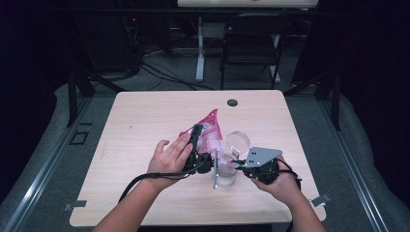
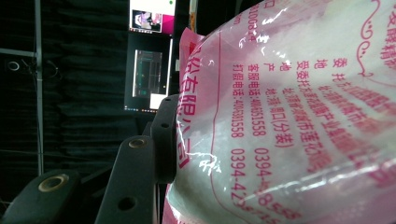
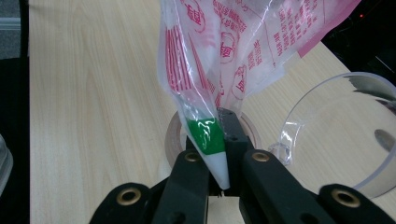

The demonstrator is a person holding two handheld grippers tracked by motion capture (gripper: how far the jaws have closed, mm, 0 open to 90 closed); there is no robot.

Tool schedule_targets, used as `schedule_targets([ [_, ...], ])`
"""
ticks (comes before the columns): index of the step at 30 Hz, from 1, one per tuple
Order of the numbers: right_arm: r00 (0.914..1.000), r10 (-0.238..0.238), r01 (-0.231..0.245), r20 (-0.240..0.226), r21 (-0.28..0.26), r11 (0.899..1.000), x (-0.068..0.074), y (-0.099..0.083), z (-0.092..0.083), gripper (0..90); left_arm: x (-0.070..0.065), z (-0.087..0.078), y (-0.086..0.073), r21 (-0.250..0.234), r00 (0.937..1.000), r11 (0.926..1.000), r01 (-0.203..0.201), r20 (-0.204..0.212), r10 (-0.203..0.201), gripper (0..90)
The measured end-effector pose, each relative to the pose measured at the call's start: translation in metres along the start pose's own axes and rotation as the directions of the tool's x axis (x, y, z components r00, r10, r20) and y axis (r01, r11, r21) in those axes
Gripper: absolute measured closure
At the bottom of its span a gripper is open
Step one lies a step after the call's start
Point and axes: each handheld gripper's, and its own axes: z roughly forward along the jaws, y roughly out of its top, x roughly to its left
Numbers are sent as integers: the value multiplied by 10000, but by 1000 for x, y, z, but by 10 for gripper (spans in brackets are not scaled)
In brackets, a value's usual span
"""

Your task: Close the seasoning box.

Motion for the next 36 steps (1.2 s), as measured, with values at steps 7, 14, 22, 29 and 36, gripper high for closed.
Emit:
schedule_targets([
  [7,10000,-9,9,46,47,10000,-1,-1,0,900,0,0,1,-19,10000,10000,-66,-40,65,608],
  [14,10000,38,-38,-10,44,10000,-1,-1,1,900,0,-1,1,-34,9999,10000,-76,-73,76,608],
  [22,10000,6,-5,-40,78,10000,-1,-2,1,900,1,-2,2,-32,9998,9999,-117,-146,116,608],
  [29,10000,-16,17,-25,98,10000,0,-1,1,900,2,-2,1,-135,9998,9999,-58,-174,55,608],
  [36,10000,-32,33,-72,101,9999,0,-1,2,900,3,-3,2,-59,9999,10000,-47,-152,46,608],
])
